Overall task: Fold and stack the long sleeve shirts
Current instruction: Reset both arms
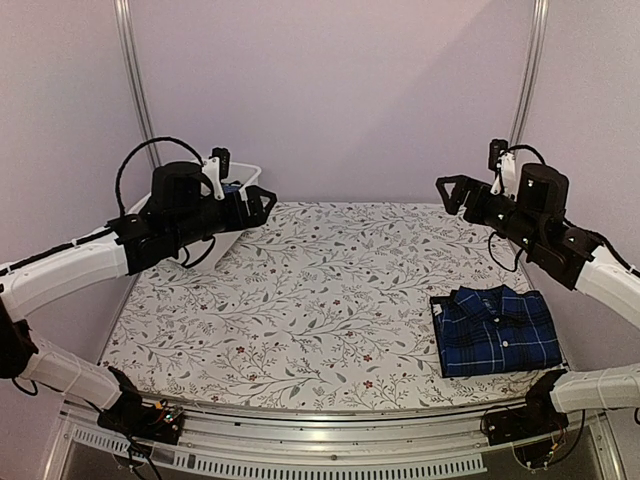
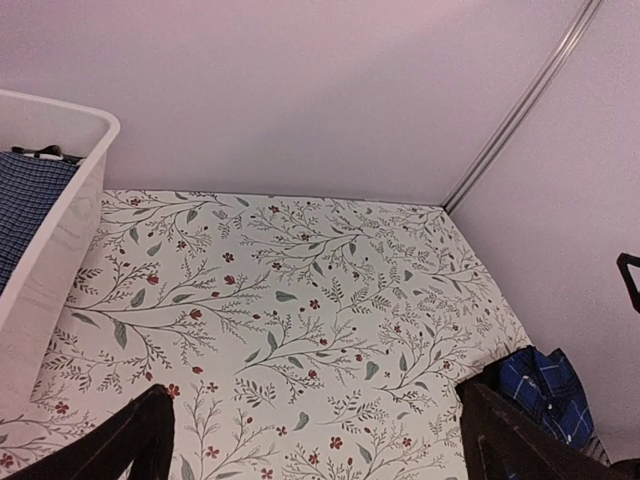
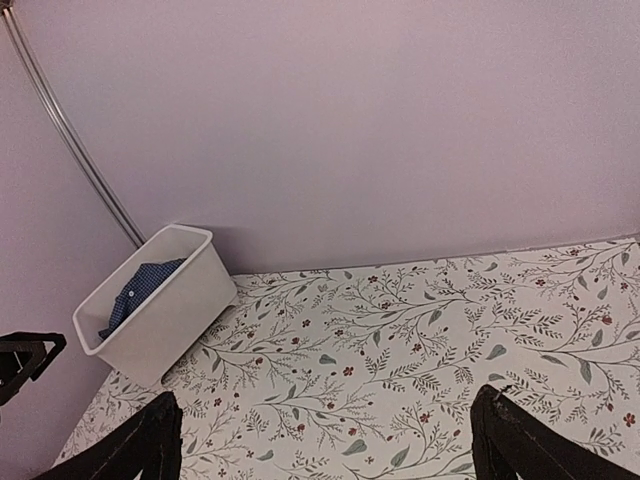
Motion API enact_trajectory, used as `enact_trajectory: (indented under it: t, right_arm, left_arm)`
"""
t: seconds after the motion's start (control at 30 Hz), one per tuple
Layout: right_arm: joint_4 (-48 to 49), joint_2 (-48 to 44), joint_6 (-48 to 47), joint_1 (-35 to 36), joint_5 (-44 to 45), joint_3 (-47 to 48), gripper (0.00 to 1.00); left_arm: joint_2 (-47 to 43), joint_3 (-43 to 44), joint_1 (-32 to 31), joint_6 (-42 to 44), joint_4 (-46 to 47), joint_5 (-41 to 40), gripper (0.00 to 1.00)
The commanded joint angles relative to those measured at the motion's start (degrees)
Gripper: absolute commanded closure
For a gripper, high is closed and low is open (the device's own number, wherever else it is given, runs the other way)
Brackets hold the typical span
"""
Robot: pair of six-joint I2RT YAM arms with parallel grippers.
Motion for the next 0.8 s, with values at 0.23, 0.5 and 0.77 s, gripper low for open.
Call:
enact_trajectory:
  t: [0.23,0.5,0.77]
  right_arm:
    - [1.21,-0.79,-0.35,0.39,-0.45,-1.07,0.01]
    - [1.21,-0.71,-0.34,0.39,-0.47,-1.27,0.01]
    - [1.21,-0.61,-0.32,0.39,-0.47,-1.27,0.01]
  left_arm:
    - [-1.12,-1.37,0.67,0.55,1.61,-0.64,0.00]
    - [-1.29,-1.78,0.68,0.54,1.60,-0.72,0.00]
    - [-1.46,-2.08,0.68,0.47,1.60,-0.80,0.00]
